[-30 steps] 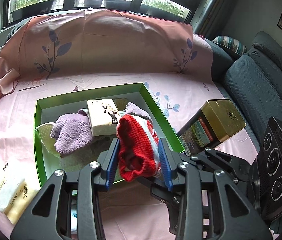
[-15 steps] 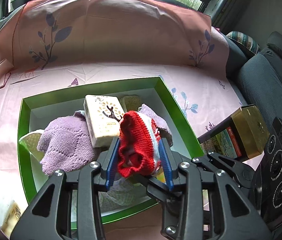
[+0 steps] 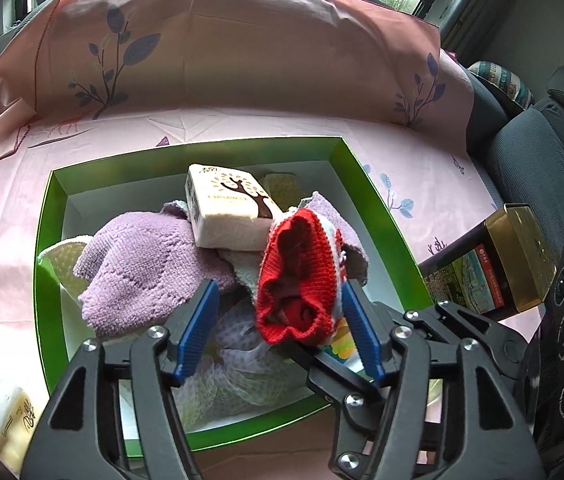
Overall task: Organize soft objects
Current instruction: 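Open the right gripper to release the sock into the box, then move the right gripper to the light-blue plush elephant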
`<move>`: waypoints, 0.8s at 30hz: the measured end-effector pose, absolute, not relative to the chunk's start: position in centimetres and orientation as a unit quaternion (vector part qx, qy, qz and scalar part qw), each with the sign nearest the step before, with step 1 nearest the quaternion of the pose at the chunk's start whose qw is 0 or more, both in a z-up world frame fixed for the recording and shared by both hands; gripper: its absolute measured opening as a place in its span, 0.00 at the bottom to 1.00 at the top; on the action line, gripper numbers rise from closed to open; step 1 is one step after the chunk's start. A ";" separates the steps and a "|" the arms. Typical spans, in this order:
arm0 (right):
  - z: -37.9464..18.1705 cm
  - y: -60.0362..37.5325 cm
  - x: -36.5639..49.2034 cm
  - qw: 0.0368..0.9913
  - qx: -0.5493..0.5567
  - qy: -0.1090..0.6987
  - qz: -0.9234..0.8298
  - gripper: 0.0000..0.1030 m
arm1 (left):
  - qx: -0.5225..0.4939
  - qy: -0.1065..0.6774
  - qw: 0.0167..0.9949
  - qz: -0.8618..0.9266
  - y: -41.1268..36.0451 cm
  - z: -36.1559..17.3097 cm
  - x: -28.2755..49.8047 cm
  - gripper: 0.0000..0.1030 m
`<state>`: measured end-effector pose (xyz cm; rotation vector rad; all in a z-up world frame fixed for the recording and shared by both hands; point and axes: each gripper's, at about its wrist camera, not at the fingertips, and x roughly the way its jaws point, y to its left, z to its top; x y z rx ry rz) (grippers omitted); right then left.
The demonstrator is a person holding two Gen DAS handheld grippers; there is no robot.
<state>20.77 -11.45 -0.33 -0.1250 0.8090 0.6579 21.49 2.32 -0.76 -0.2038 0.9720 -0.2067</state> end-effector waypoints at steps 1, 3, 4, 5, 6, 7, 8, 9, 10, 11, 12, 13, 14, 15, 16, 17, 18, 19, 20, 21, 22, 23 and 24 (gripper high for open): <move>-0.2 -11.6 20.6 0.867 -0.061 0.385 0.309 0.43 | -0.095 0.466 0.874 -0.099 2.3 -0.7 21.3 0.70; 0.1 -12.1 20.5 0.869 -0.059 0.388 0.303 0.48 | -0.089 0.465 0.875 -0.098 2.3 -0.6 20.9 0.70; 0.2 -12.3 20.4 0.869 -0.057 0.388 0.301 0.50 | -0.086 0.464 0.876 -0.097 2.3 -0.5 20.6 0.71; 0.4 -12.5 20.2 0.870 -0.057 0.388 0.299 0.50 | -0.083 0.463 0.877 -0.096 2.3 -0.4 20.4 0.74; 0.5 -12.7 20.0 0.871 -0.059 0.387 0.296 0.51 | -0.081 0.463 0.877 -0.097 2.3 -0.2 20.1 0.80; 0.7 -12.9 19.7 0.872 -0.060 0.386 0.294 0.51 | -0.077 0.461 0.879 -0.097 2.2 -0.1 19.8 0.83; 0.8 -13.0 19.5 0.873 -0.062 0.385 0.291 0.51 | -0.071 0.458 0.881 -0.094 2.1 0.1 19.4 0.84; 1.0 -13.1 19.3 0.874 -0.063 0.385 0.289 0.53 | -0.065 0.456 0.883 -0.092 2.1 0.3 19.1 0.87; 1.2 -13.3 19.0 0.875 -0.064 0.385 0.286 0.55 | -0.060 0.454 0.885 -0.089 2.0 0.4 18.7 0.89; 1.4 -13.4 18.7 0.876 -0.066 0.384 0.284 0.57 | -0.056 0.451 0.886 -0.087 2.0 0.7 18.3 0.90; 1.6 -13.5 18.4 0.878 -0.066 0.382 0.282 0.58 | -0.054 0.448 0.888 -0.086 2.0 0.8 17.9 0.90; 1.7 -13.7 18.0 0.878 -0.067 0.381 0.281 0.59 | -0.053 0.447 0.889 -0.085 2.0 1.0 17.5 0.90; 1.9 -13.8 17.7 0.879 -0.069 0.381 0.280 0.59 | -0.052 0.446 0.890 -0.084 2.0 1.2 17.2 0.90; 2.1 -13.9 17.5 0.879 -0.070 0.380 0.279 0.59 | -0.052 0.445 0.890 -0.083 2.0 1.3 16.8 0.90; 2.2 -13.9 17.1 0.879 -0.071 0.380 0.278 0.59 | -0.050 0.445 0.890 -0.082 2.0 1.4 16.5 0.91; 2.3 -14.0 16.8 0.880 -0.072 0.380 0.277 0.60 | -0.049 0.444 0.891 -0.079 2.0 1.6 16.2 0.91; 2.5 -14.2 16.5 0.880 -0.072 0.380 0.277 0.60 | -0.048 0.443 0.892 -0.077 2.1 1.7 15.8 0.91; 2.6 -14.3 16.1 0.880 -0.072 0.379 0.277 0.60 | -0.047 0.442 0.893 -0.075 2.1 1.8 15.3 0.91; 2.8 -14.4 15.7 0.881 -0.072 0.378 0.276 0.61 | -0.047 0.440 0.894 -0.074 2.0 2.0 14.9 0.91; 2.9 -14.5 15.3 0.881 -0.072 0.377 0.276 0.65 | -0.048 0.439 0.894 -0.072 2.1 2.0 14.4 0.91; 3.1 -14.7 14.9 0.882 -0.072 0.375 0.275 0.70 | -0.048 0.438 0.895 -0.070 2.1 2.1 13.9 0.95; 3.2 -14.8 14.5 0.883 -0.070 0.373 0.275 0.71 | -0.048 0.436 0.896 -0.067 2.2 2.2 13.4 0.99; 3.4 -15.0 14.0 0.884 -0.069 0.371 0.276 0.71 | -0.049 0.432 0.898 -0.066 2.2 2.3 12.9 0.99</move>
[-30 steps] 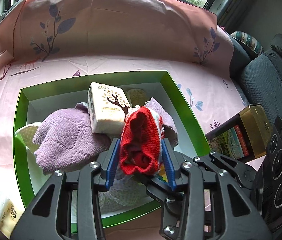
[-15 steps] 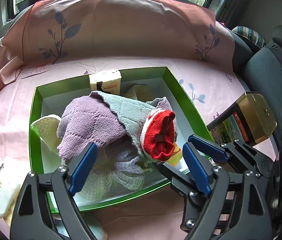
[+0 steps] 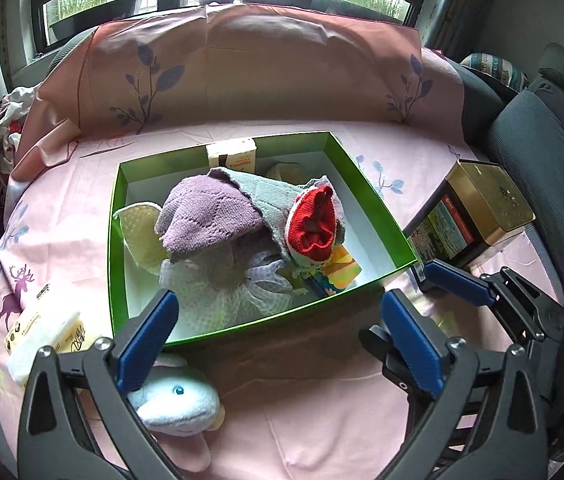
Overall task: Organize soft objects
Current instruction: 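Move the right gripper to the light-blue plush elephant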
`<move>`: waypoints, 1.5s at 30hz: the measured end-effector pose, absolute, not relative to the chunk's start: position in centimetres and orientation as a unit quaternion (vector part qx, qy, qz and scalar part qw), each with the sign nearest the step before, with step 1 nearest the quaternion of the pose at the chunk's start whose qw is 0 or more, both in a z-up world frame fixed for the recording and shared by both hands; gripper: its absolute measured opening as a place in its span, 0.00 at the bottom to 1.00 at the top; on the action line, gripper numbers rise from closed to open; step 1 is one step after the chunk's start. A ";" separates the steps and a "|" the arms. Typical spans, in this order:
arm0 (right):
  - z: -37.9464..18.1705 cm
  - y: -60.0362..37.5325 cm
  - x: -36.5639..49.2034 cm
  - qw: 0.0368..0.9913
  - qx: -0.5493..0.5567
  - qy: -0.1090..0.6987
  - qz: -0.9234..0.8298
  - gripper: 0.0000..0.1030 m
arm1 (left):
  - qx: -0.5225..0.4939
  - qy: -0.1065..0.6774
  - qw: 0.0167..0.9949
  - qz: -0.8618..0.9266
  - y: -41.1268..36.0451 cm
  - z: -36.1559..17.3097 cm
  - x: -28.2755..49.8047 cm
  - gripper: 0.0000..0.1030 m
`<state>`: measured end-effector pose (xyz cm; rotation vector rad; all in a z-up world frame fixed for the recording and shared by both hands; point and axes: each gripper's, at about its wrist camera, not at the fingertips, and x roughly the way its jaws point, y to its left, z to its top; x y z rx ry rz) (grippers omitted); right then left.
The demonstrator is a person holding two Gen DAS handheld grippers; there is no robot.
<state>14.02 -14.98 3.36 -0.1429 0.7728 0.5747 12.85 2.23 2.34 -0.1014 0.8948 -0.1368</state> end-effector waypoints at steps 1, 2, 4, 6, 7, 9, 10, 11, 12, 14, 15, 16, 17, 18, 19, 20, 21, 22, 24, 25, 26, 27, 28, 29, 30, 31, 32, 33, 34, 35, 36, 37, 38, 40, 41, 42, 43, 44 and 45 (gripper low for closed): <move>3.5 -15.1 13.6 0.884 -0.067 0.372 0.277 0.71 | -0.049 0.430 0.899 -0.065 2.3 2.4 12.3 0.99; 3.5 -15.3 13.2 0.884 -0.066 0.372 0.276 0.71 | -0.050 0.430 0.899 -0.063 2.2 2.5 11.8 0.99; 3.6 -15.5 12.3 0.885 -0.065 0.373 0.272 0.71 | -0.053 0.427 0.901 -0.062 2.3 2.7 10.7 0.99; 3.8 -15.8 11.5 0.887 -0.065 0.373 0.265 0.73 | -0.053 0.421 0.903 -0.061 2.2 3.0 9.5 0.99; 3.8 -16.0 11.0 0.888 -0.064 0.373 0.262 0.77 | -0.052 0.417 0.906 -0.060 2.2 3.2 8.9 0.99; 4.0 -16.3 10.2 0.890 -0.061 0.371 0.257 0.80 | -0.051 0.408 0.910 -0.056 2.3 3.5 7.6 0.99; 4.1 -16.5 9.8 0.891 -0.059 0.371 0.256 0.80 | -0.051 0.404 0.912 -0.053 2.3 3.7 7.0 0.99; 4.2 -16.6 9.4 0.891 -0.059 0.370 0.256 0.80 | -0.051 0.401 0.913 -0.050 2.3 3.7 6.5 0.99; 4.3 -16.7 9.0 0.891 -0.059 0.369 0.256 0.80 | -0.051 0.399 0.914 -0.047 2.4 3.8 5.9 0.99; 4.5 -16.8 8.2 0.892 -0.060 0.368 0.258 0.80 | -0.057 0.396 0.915 -0.044 2.7 3.8 4.9 0.99; 4.6 -16.8 7.8 0.892 -0.060 0.367 0.259 0.80 | -0.061 0.395 0.916 -0.043 2.9 3.8 4.5 0.99; 4.7 -16.8 7.5 0.892 -0.061 0.365 0.259 0.81 | -0.064 0.393 0.916 -0.043 3.1 3.8 3.9 0.99; 4.8 -16.8 7.1 0.892 -0.063 0.364 0.260 0.80 | -0.068 0.392 0.917 -0.042 3.3 3.8 3.5 0.99; 4.9 -16.7 6.9 0.892 -0.064 0.364 0.262 0.81 | -0.071 0.391 0.917 -0.041 3.4 3.8 3.1 0.99; 5.0 -16.7 6.6 0.892 -0.065 0.363 0.263 0.80 | -0.074 0.390 0.917 -0.041 3.6 3.9 2.7 0.99; 5.0 -16.6 6.4 0.892 -0.066 0.362 0.264 0.81 | -0.077 0.389 0.917 -0.040 3.8 3.9 2.4 0.99; 5.1 -16.5 6.1 0.891 -0.068 0.360 0.266 0.81 | -0.080 0.388 0.917 -0.039 3.9 3.9 2.1 0.99; 5.2 -16.4 5.8 0.891 -0.069 0.359 0.268 0.81 | -0.083 0.388 0.917 -0.039 4.1 3.9 1.9 0.99; 5.3 -16.1 5.4 0.891 -0.073 0.358 0.270 0.81 | -0.089 0.387 0.917 -0.036 4.5 3.8 1.3 0.99; 5.3 -15.9 5.2 0.890 -0.076 0.358 0.271 0.81 | -0.092 0.387 0.917 -0.035 4.6 3.8 1.1 0.99; 5.3 -15.8 4.9 0.890 -0.079 0.357 0.271 0.81 | -0.095 0.387 0.917 -0.034 4.8 3.7 0.9 0.99; 5.3 -15.6 4.8 0.890 -0.081 0.357 0.272 0.81 | -0.098 0.386 0.917 -0.033 5.0 3.6 0.7 0.99; 5.3 -15.5 4.7 0.889 -0.083 0.357 0.273 0.81 | -0.101 0.386 0.917 -0.032 5.2 3.5 0.5 0.99; 5.3 -15.3 4.7 0.889 -0.085 0.358 0.274 0.81 | -0.104 0.386 0.916 -0.031 5.4 3.4 0.4 0.99; 5.2 -15.2 4.6 0.888 -0.086 0.359 0.275 0.81 | -0.107 0.387 0.916 -0.029 5.7 3.3 0.2 0.99; 5.2 -15.0 4.6 0.887 -0.086 0.359 0.276 0.81 | -0.110 0.387 0.915 -0.028 5.9 3.2 0.1 0.99; 5.1 -14.9 4.5 0.886 -0.087 0.360 0.278 0.81 | -0.113 0.387 0.915 -0.026 6.2 3.0 -0.1 0.99; 5.0 -14.7 4.5 0.885 -0.087 0.362 0.280 0.81 | -0.116 0.388 0.914 -0.024 6.4 2.8 -0.2 0.99; 4.8 -14.6 4.5 0.884 -0.089 0.363 0.281 0.81 | -0.121 0.389 0.913 -0.022 6.7 2.6 -0.2 0.99; 4.6 -14.4 4.5 0.882 -0.090 0.365 0.283 0.81 | -0.126 0.391 0.912 -0.020 7.1 2.3 -0.3 0.99; 4.4 -14.2 4.5 0.881 -0.091 0.368 0.285 0.81 | -0.131 0.392 0.910 -0.017 7.5 2.1 -0.4 0.99; 4.1 -14.1 4.5 0.878 -0.091 0.370 0.288 0.81 | -0.136 0.394 0.909 -0.013 7.9 1.8 -0.4 0.99; 3.8 -13.9 4.4 0.876 -0.092 0.373 0.291 0.81 | -0.142 0.396 0.907 -0.009 8.3 1.5 -0.5 0.99; 3.2 -13.5 4.4 0.872 -0.094 0.379 0.296 0.81 | -0.154 0.400 0.903 -0.003 9.2 0.8 -0.5 0.99; 2.8 -13.4 4.4 0.869 -0.094 0.382 0.299 0.81 | -0.160 0.402 0.901 0.001 9.7 0.5 -0.6 0.99; 2.4 -13.3 4.4 0.866 -0.093 0.386 0.303 0.81 | -0.167 0.404 0.899 0.006 10.3 0.1 -0.6 0.99; 2.1 -13.0 4.4 0.863 -0.091 0.390 0.307 0.81 | -0.174 0.407 0.897 0.010 10.8 -0.2 -0.5 0.99; 1.7 -12.8 4.3 0.860 -0.090 0.394 0.313 0.81 | -0.181 0.409 0.894 0.014 11.3 -0.6 -0.6 0.99; 1.3 -12.5 4.3 0.856 -0.089 0.397 0.318 0.81 | -0.189 0.411 0.892 0.019 11.9 -1.0 -0.5 0.99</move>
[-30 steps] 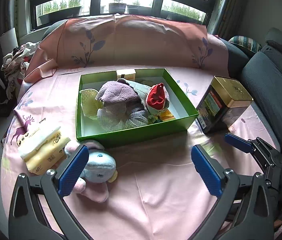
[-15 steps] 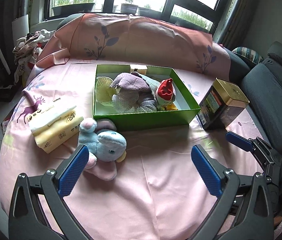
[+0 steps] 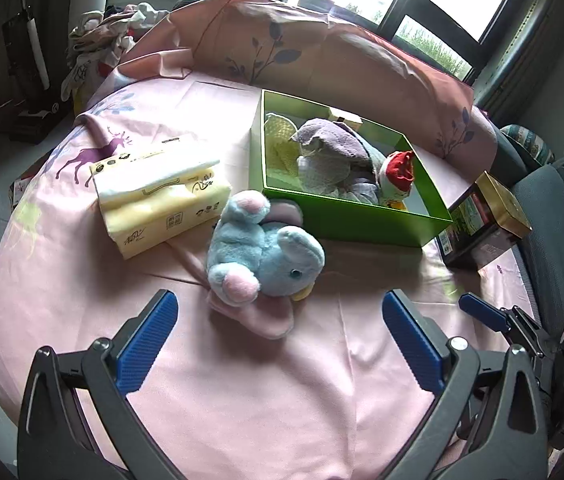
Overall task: Organize soft objects
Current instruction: 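Move the right gripper to the light-blue plush elephant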
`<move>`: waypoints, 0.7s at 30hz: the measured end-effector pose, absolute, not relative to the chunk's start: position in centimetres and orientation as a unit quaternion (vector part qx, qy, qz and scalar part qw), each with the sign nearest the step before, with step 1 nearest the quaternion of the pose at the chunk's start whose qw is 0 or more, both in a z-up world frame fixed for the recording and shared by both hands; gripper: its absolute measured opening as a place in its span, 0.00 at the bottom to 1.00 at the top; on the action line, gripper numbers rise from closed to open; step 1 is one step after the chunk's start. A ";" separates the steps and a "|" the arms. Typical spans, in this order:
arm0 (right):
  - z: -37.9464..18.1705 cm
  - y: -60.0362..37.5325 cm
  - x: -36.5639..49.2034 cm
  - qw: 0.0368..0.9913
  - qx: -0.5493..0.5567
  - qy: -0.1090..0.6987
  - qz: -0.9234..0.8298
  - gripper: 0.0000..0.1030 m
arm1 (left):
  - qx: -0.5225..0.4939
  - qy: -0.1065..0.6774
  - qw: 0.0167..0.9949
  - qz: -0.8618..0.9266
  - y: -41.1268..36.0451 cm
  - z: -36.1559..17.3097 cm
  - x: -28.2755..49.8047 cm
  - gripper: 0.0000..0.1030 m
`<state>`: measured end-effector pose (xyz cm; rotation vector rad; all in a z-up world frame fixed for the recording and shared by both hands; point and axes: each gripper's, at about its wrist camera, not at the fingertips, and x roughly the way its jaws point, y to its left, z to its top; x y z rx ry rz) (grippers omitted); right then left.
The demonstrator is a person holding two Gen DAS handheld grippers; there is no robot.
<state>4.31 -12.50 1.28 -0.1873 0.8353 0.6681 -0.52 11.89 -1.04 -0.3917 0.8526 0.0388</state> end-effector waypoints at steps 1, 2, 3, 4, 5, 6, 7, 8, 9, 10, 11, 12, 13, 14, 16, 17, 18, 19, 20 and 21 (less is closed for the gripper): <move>0.8 -12.2 4.3 0.853 -0.088 0.401 0.323 0.81 | -0.195 0.414 0.889 0.023 12.4 -1.4 -0.5 0.99; 0.4 -11.9 4.3 0.849 -0.088 0.405 0.328 0.81 | -0.201 0.418 0.886 0.027 12.8 -1.9 -0.4 0.99; 0.0 -11.5 4.4 0.845 -0.087 0.410 0.333 0.81 | -0.208 0.421 0.882 0.031 13.3 -2.3 -0.3 0.99; -0.4 -11.1 4.5 0.841 -0.087 0.414 0.336 0.81 | -0.214 0.424 0.879 0.033 13.6 -2.8 -0.1 0.99; -0.8 -10.7 4.6 0.838 -0.086 0.417 0.341 0.81 | -0.220 0.427 0.876 0.033 14.0 -3.2 0.0 0.99; -1.1 -10.3 4.6 0.835 -0.085 0.420 0.346 0.81 | -0.225 0.430 0.874 0.034 14.3 -3.5 0.2 0.99; -1.4 -9.9 4.7 0.832 -0.084 0.422 0.351 0.80 | -0.228 0.432 0.872 0.034 14.5 -3.9 0.5 0.99; -1.7 -9.6 4.8 0.829 -0.082 0.423 0.356 0.81 | -0.232 0.433 0.870 0.034 14.8 -4.2 0.8 0.99; -1.9 -9.2 5.0 0.827 -0.080 0.424 0.361 0.81 | -0.236 0.435 0.868 0.034 15.0 -4.5 1.1 0.99; -2.1 -8.8 5.2 0.824 -0.078 0.425 0.366 0.81 | -0.241 0.436 0.867 0.031 15.3 -4.7 1.4 0.99; -2.3 -8.5 5.5 0.822 -0.077 0.426 0.369 0.80 | -0.246 0.436 0.865 0.027 15.5 -5.0 1.7 0.99; -2.6 -8.1 5.7 0.821 -0.077 0.427 0.371 0.80 | -0.250 0.438 0.863 0.026 15.7 -5.3 2.1 0.99; -2.8 -7.8 6.0 0.820 -0.076 0.428 0.373 0.80 | -0.254 0.440 0.861 0.024 15.9 -5.6 2.5 0.99; -3.0 -7.4 6.4 0.818 -0.074 0.429 0.376 0.81 | -0.259 0.441 0.859 0.020 16.1 -6.0 2.9 0.99; -3.4 -6.7 7.0 0.816 -0.071 0.432 0.378 0.81 | -0.267 0.444 0.855 0.013 16.3 -6.4 3.6 0.99; -3.5 -6.4 7.3 0.815 -0.071 0.432 0.380 0.81 | -0.269 0.444 0.855 0.008 16.4 -6.6 3.9 0.99; -3.7 -6.0 7.5 0.814 -0.071 0.433 0.381 0.81 | -0.270 0.443 0.855 0.006 16.5 -6.7 4.2 0.99; -3.9 -5.7 7.8 0.813 -0.072 0.434 0.381 0.81 | -0.270 0.444 0.855 0.005 16.6 -6.8 4.5 0.99; -4.0 -5.4 8.1 0.813 -0.072 0.434 0.382 0.81 | -0.269 0.444 0.855 0.001 16.6 -6.8 4.8 0.99; -4.1 -5.2 8.3 0.812 -0.071 0.434 0.383 0.81 | -0.268 0.444 0.855 -0.005 16.5 -6.8 5.0 0.99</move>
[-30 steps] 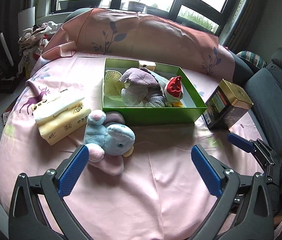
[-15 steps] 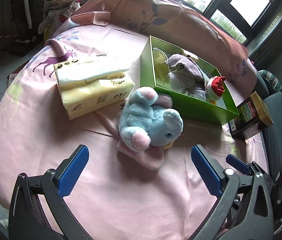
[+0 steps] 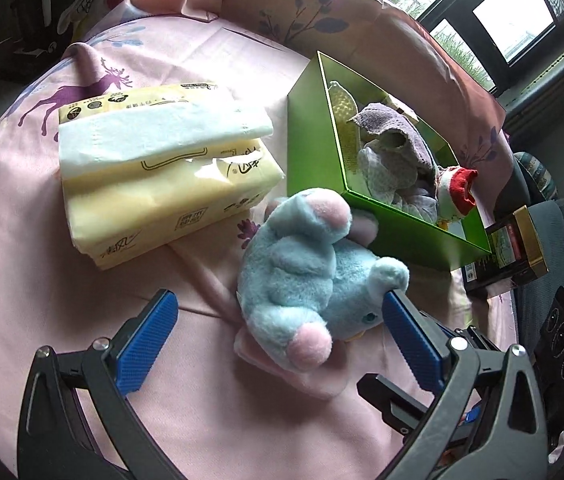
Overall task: Organize soft objects
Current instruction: 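Move the right gripper to the light-blue plush elephant, then close the right gripper on the plush elephant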
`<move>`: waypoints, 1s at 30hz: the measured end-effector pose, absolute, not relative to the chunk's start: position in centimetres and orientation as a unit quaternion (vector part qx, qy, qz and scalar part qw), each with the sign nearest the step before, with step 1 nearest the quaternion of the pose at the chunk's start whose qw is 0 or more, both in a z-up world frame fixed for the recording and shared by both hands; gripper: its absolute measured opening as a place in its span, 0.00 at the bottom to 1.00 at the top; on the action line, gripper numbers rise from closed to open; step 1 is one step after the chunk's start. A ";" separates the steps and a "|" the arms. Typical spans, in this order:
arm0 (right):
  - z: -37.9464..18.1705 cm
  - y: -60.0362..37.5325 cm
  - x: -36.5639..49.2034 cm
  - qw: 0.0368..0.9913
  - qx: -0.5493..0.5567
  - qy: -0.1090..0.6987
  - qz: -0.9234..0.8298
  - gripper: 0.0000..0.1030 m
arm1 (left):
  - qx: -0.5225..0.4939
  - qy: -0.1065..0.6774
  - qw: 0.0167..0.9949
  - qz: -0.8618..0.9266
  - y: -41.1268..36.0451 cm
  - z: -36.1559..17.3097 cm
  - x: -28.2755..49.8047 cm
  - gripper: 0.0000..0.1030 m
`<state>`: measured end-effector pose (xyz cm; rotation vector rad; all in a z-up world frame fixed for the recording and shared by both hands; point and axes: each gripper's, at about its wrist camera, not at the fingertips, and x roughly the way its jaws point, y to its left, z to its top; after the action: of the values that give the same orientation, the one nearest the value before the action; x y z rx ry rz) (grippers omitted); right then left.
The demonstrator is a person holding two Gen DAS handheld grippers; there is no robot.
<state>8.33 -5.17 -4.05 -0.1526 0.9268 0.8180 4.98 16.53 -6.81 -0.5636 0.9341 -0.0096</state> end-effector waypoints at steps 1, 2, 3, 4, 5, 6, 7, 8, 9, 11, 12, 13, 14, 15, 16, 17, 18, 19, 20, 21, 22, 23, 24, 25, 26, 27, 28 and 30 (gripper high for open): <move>-4.1 -4.9 8.6 0.812 -0.071 0.434 0.384 0.81 | -0.266 0.444 0.856 -0.010 16.5 -6.8 5.2 0.99; -4.2 -4.7 8.8 0.810 -0.070 0.435 0.386 0.81 | -0.262 0.443 0.857 -0.014 16.4 -6.7 5.5 0.99; -4.3 -4.4 9.0 0.809 -0.070 0.435 0.388 0.81 | -0.260 0.443 0.858 -0.019 16.4 -6.7 5.7 0.99; -4.4 -4.2 9.2 0.808 -0.070 0.435 0.390 0.81 | -0.261 0.442 0.858 -0.027 16.3 -6.7 5.9 0.99; -4.5 -4.0 9.3 0.807 -0.070 0.435 0.393 0.81 | -0.263 0.440 0.858 -0.038 16.2 -6.6 6.1 0.99; -4.6 -3.8 9.5 0.806 -0.071 0.436 0.394 0.81 | -0.264 0.439 0.858 -0.047 16.1 -6.6 6.3 0.99; -4.7 -3.5 9.7 0.805 -0.072 0.436 0.395 0.81 | -0.263 0.438 0.858 -0.052 16.0 -6.6 6.5 0.99; -4.8 -3.4 9.8 0.804 -0.072 0.437 0.397 0.81 | -0.261 0.439 0.858 -0.055 15.8 -6.6 6.8 0.99; -4.9 -3.2 9.9 0.803 -0.072 0.437 0.399 0.81 | -0.260 0.441 0.857 -0.059 15.7 -6.7 7.0 0.99; -5.1 -3.1 10.1 0.800 -0.071 0.439 0.403 0.81 | -0.260 0.444 0.855 -0.067 15.4 -6.9 7.3 0.98; -5.1 -3.0 10.2 0.799 -0.071 0.439 0.405 0.81 | -0.259 0.445 0.855 -0.069 15.2 -6.9 7.5 0.98; -5.1 -3.0 10.2 0.797 -0.071 0.439 0.408 0.81 | -0.257 0.445 0.855 -0.072 15.0 -7.0 7.6 0.96; -5.1 -3.0 10.3 0.796 -0.071 0.438 0.411 0.81 | -0.255 0.444 0.856 -0.071 14.9 -6.9 7.6 0.95; -5.1 -2.9 10.3 0.795 -0.071 0.437 0.414 0.81 | -0.250 0.443 0.858 -0.068 14.8 -6.9 7.6 0.93; -5.1 -2.8 10.4 0.793 -0.071 0.438 0.417 0.81 | -0.246 0.443 0.859 -0.067 14.7 -6.9 7.6 0.93; -5.2 -2.7 10.4 0.792 -0.071 0.439 0.418 0.81 | -0.246 0.444 0.859 -0.067 14.7 -6.9 7.6 0.93; -5.2 -2.7 10.4 0.791 -0.070 0.439 0.420 0.80 | -0.244 0.444 0.860 -0.064 14.8 -6.9 7.6 0.90; -5.2 -2.6 10.4 0.791 -0.069 0.438 0.422 0.77 | -0.241 0.445 0.860 -0.061 14.8 -6.9 7.6 0.88; -5.2 -2.5 10.4 0.788 -0.068 0.438 0.427 0.72 | -0.241 0.446 0.860 -0.064 14.8 -7.0 7.5 0.88; -5.2 -2.4 10.4 0.789 -0.069 0.439 0.424 0.68 | -0.238 0.446 0.860 -0.062 14.7 -7.0 7.5 0.87; -5.3 -2.3 10.4 0.791 -0.072 0.439 0.419 0.63 | -0.234 0.447 0.861 -0.062 14.6 -7.0 7.5 0.87; -5.3 -2.2 10.4 0.793 -0.078 0.440 0.414 0.61 | -0.229 0.448 0.862 -0.061 14.5 -7.0 7.5 0.86; -5.3 -2.2 10.4 0.793 -0.076 0.440 0.414 0.61 | -0.225 0.447 0.864 -0.060 14.3 -7.0 7.4 0.86; -5.2 -2.3 10.4 0.794 -0.072 0.440 0.414 0.60 | -0.221 0.446 0.865 -0.059 14.2 -6.9 7.3 0.86; -5.2 -2.4 10.3 0.794 -0.070 0.440 0.415 0.60 | -0.217 0.445 0.867 -0.058 14.0 -6.8 7.3 0.86; -5.1 -2.5 10.3 0.794 -0.069 0.439 0.415 0.59 | -0.216 0.445 0.867 -0.058 13.9 -6.7 7.2 0.86; -5.0 -2.6 10.2 0.795 -0.067 0.439 0.415 0.59 | -0.215 0.444 0.868 -0.057 13.8 -6.6 7.0 0.86; -4.8 -2.9 9.9 0.795 -0.063 0.437 0.415 0.59 | -0.210 0.442 0.870 -0.057 13.5 -6.2 6.7 0.86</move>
<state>9.90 -2.91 -4.76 -0.1356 0.9386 0.8920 6.72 13.46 -6.18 -0.4383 0.9245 -0.1183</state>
